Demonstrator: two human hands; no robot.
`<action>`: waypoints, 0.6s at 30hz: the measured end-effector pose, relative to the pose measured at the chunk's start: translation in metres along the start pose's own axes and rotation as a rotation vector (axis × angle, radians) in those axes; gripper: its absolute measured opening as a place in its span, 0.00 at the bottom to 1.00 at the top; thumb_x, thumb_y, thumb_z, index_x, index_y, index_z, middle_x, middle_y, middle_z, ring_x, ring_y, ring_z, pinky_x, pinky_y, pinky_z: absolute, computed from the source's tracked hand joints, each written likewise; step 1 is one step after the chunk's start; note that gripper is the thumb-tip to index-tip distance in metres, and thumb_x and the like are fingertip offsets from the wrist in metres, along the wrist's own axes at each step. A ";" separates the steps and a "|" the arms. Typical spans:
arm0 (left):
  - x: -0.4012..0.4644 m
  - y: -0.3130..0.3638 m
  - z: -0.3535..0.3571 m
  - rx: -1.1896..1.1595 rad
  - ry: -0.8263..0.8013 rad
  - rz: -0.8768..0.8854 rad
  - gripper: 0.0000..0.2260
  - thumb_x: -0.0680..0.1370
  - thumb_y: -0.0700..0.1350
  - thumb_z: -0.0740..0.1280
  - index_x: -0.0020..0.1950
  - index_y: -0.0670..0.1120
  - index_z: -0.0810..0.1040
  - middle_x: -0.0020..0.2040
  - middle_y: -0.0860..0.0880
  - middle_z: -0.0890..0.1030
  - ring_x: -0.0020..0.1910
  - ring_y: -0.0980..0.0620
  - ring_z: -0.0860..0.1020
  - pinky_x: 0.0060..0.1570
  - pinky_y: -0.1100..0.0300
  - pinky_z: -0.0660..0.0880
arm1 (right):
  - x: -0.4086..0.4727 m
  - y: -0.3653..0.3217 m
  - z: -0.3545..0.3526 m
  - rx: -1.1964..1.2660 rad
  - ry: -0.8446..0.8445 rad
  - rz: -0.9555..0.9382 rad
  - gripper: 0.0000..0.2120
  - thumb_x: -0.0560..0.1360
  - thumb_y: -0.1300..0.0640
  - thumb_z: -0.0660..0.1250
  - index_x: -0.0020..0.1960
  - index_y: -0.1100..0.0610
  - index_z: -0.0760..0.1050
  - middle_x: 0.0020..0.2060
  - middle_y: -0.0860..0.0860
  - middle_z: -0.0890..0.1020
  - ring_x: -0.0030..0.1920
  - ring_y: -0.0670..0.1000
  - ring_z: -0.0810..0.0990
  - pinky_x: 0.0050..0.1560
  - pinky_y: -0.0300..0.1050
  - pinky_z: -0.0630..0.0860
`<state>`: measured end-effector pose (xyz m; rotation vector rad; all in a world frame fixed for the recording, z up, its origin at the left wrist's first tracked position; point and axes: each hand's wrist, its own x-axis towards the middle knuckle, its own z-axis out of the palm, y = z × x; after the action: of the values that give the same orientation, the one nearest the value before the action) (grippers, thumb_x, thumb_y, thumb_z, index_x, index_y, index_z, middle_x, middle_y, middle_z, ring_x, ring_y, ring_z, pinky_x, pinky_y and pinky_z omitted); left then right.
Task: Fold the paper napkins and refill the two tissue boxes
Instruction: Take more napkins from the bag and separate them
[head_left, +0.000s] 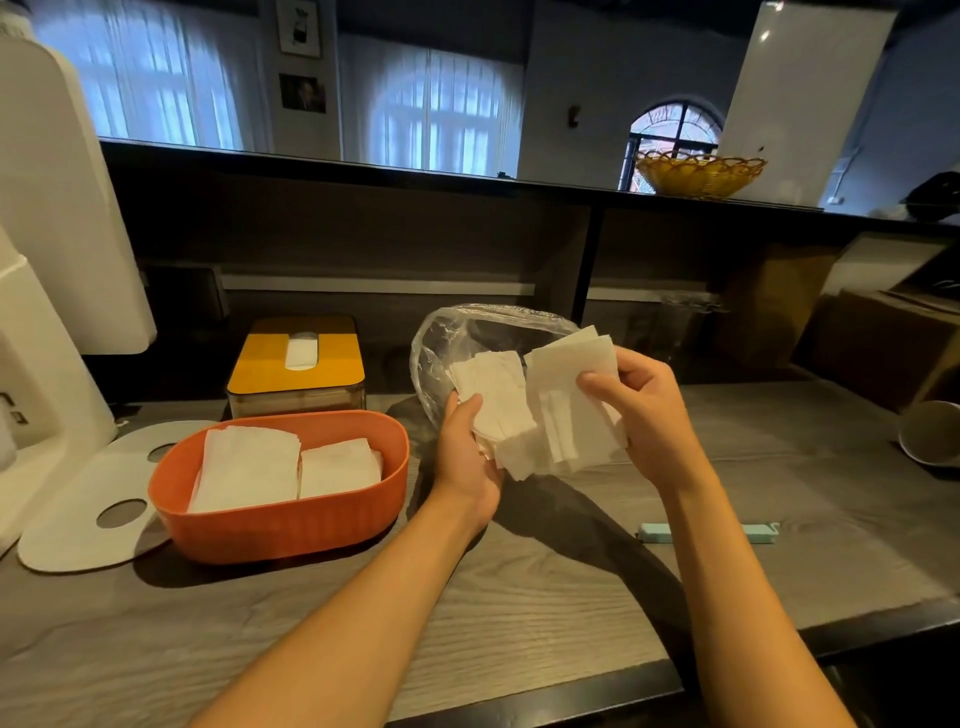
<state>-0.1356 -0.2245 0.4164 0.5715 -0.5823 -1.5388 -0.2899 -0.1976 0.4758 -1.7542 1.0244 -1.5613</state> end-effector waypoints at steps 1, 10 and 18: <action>-0.001 0.001 0.000 0.023 0.005 0.013 0.18 0.84 0.44 0.58 0.74 0.52 0.69 0.66 0.43 0.80 0.62 0.43 0.80 0.51 0.49 0.80 | 0.001 0.001 -0.001 -0.016 0.015 0.000 0.09 0.79 0.63 0.66 0.52 0.50 0.79 0.43 0.38 0.83 0.49 0.43 0.83 0.44 0.42 0.83; 0.000 0.001 0.002 0.162 0.008 0.057 0.18 0.83 0.35 0.57 0.70 0.48 0.73 0.61 0.44 0.82 0.58 0.45 0.81 0.58 0.47 0.79 | 0.002 0.001 -0.023 0.411 0.126 -0.091 0.15 0.73 0.55 0.62 0.59 0.54 0.74 0.52 0.48 0.79 0.54 0.52 0.78 0.52 0.51 0.79; -0.005 -0.002 0.002 0.187 -0.098 -0.069 0.14 0.86 0.49 0.56 0.64 0.48 0.78 0.55 0.45 0.85 0.52 0.48 0.83 0.51 0.52 0.79 | 0.007 0.012 0.004 -0.135 -0.213 0.127 0.10 0.76 0.61 0.62 0.55 0.50 0.72 0.50 0.45 0.78 0.49 0.45 0.79 0.46 0.39 0.77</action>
<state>-0.1377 -0.2192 0.4168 0.6669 -0.7949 -1.5943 -0.2876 -0.2100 0.4694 -1.8603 1.1325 -1.2232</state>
